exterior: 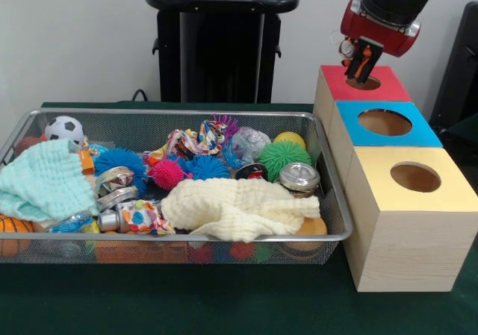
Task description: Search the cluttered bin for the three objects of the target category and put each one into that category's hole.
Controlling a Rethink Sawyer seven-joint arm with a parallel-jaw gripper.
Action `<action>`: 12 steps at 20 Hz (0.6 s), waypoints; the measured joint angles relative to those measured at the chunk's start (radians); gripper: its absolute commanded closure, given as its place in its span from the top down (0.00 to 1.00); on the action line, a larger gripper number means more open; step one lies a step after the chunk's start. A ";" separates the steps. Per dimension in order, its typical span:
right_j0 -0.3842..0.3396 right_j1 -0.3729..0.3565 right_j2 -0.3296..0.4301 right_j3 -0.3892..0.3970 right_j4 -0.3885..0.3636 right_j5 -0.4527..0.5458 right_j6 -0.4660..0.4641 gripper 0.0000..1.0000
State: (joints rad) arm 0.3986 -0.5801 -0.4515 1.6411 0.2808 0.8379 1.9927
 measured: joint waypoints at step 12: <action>0.016 0.000 0.000 0.000 0.001 0.000 0.000 0.00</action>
State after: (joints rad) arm 0.4146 -0.5801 -0.4514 1.6414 0.2817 0.8379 1.9927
